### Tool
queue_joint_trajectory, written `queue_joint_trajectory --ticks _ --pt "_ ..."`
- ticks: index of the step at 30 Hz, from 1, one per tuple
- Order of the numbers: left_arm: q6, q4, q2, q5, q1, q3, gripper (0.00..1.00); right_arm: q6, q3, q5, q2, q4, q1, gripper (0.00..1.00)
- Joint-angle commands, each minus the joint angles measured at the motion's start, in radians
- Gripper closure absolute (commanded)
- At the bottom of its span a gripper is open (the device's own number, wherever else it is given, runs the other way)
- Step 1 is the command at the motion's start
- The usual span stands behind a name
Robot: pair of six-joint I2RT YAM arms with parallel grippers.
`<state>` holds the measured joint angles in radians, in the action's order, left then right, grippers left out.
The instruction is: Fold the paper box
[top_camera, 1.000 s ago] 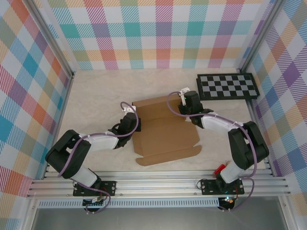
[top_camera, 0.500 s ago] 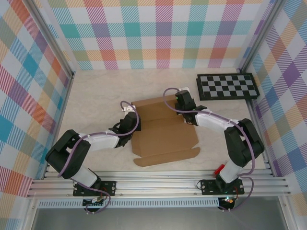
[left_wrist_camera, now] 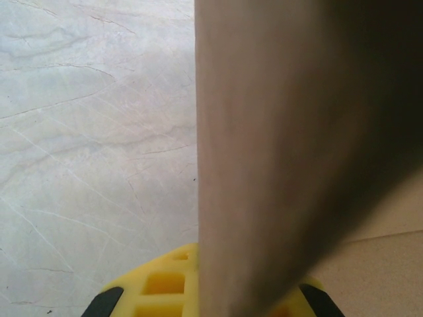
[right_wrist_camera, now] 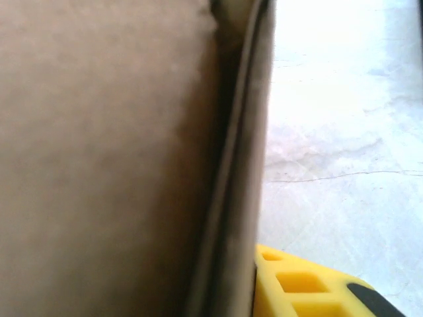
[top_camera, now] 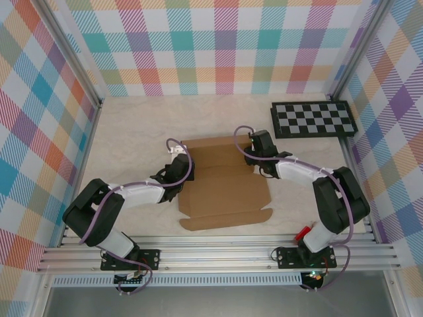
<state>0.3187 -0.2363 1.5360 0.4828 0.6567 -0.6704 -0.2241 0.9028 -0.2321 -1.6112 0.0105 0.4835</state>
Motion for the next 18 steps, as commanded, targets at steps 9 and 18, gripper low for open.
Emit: queue_joint_trajectory --ticks 9,18 --pt "0.005 0.084 0.023 0.003 -0.003 -0.013 1.0 -0.049 -0.141 0.214 0.095 0.024 -0.083 0.52" --pt "0.01 0.091 0.021 0.004 -0.009 -0.006 1.0 -0.063 -0.291 0.254 0.229 -0.131 -0.134 0.52"
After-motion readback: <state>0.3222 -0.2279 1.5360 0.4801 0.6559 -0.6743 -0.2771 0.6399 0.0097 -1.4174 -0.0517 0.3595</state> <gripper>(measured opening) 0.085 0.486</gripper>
